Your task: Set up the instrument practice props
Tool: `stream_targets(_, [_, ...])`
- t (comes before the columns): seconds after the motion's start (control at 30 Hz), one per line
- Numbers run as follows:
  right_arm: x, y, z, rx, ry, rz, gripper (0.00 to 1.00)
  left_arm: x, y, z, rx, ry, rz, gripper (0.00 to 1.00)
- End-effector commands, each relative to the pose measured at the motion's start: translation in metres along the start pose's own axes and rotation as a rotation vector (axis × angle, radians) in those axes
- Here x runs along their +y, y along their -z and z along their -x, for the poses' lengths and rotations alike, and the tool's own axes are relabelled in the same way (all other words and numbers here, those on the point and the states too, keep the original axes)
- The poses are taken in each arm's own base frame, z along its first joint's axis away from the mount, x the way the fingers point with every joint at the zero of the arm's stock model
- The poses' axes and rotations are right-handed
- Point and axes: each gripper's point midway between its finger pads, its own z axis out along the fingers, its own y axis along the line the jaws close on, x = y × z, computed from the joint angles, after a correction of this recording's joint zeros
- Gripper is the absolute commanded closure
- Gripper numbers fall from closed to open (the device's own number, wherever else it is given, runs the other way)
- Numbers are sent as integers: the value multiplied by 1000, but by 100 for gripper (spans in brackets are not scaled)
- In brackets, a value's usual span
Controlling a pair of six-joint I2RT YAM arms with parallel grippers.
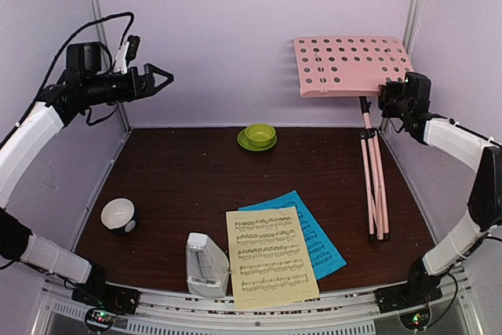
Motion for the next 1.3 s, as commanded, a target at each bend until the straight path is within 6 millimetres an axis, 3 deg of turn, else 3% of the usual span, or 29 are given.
stream_targets(0.0, [183, 90, -16, 48, -55, 644, 96, -70, 7, 47, -141, -104, -203, 6])
stream_targets(0.23, [232, 144, -44, 114, -79, 851, 99, -121, -12, 65, -195, -80, -364, 9])
stream_targets(0.5, [255, 181, -78, 202, -91, 958, 99, -171, -33, 76, -198, -94, -462, 11])
stream_targets(0.8, [264, 203, -104, 267, -151, 1018, 100, -179, -53, 73, -205, -43, -488, 10])
stream_targets(1.0, [265, 207, -117, 290, -150, 1030, 100, -203, -52, 77, -215, -66, -552, 10])
stream_targets(1.27, [257, 209, -120, 288, -178, 1039, 100, -222, -60, 68, -197, -61, -610, 17])
